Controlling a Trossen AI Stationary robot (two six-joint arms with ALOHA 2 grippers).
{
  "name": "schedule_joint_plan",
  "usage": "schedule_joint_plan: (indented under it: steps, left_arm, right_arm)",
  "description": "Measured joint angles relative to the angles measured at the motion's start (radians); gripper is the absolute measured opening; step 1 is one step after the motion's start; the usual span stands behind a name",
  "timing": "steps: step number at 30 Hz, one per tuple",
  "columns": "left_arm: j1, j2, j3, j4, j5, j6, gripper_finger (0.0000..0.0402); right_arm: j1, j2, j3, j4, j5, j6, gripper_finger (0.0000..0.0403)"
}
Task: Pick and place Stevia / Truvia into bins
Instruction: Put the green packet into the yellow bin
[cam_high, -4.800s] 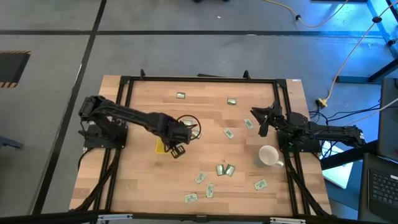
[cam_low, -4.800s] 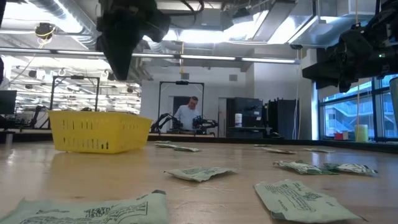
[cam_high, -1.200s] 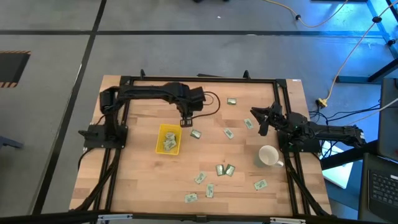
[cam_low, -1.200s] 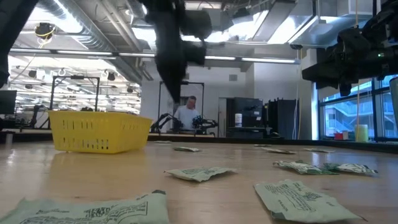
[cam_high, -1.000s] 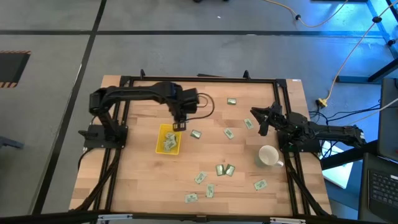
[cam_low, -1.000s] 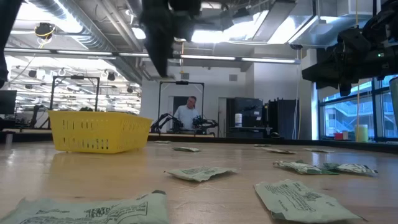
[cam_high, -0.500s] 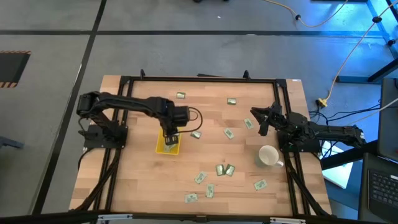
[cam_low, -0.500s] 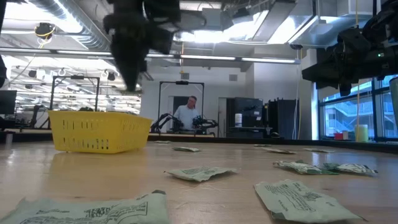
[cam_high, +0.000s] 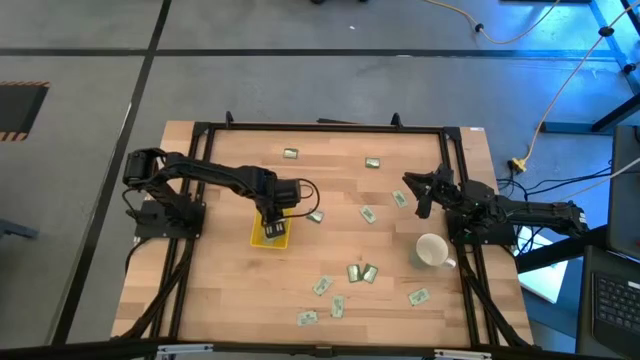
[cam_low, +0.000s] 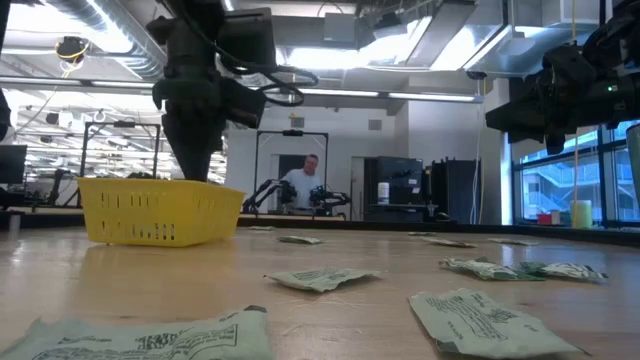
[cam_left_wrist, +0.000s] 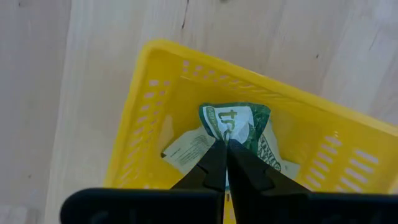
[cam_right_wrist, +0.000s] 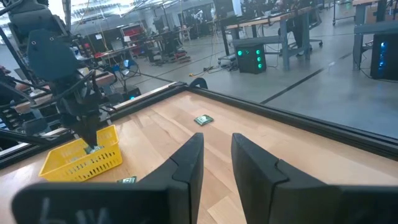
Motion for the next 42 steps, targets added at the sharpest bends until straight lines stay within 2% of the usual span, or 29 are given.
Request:
schedule_joint_plan:
  steps: [4,9,13,17,22,29,42]
  left_arm:
    - [0.0,0.0,0.0,-0.001,-0.003,0.0,0.001]
    - [0.0,-0.001,0.005,-0.019,0.004,0.003,0.0049]
    - [0.001,-0.016,0.052,-0.07,0.009,0.027,0.0082]
    - [0.001,-0.026,0.117,-0.093,0.007,0.066,0.0098]
    - [0.002,-0.028,0.203,-0.089,-0.037,0.115,0.0093]
    - [0.019,0.009,0.277,-0.07,-0.036,0.163,0.0078]
    - [0.058,0.232,0.343,0.005,-0.036,0.226,0.0075]
  right_arm:
    - [0.0,0.0,0.0,0.0,0.0,0.0,0.0087]
    - [0.0,0.0,0.0,0.0,0.0,0.0,0.0087]
    - [0.0,0.0,0.0,0.0,0.0,0.0,0.0087]
    - [0.0,0.0,0.0,0.0,0.0,0.0,0.0087]
    - [0.0,0.0,0.0,0.0,0.0,0.001,0.0087]
    - [0.0,0.0,0.0,0.0,0.0,0.003,0.0087]
    - [0.0,0.002,0.0,0.0,0.0,0.007,0.0087]
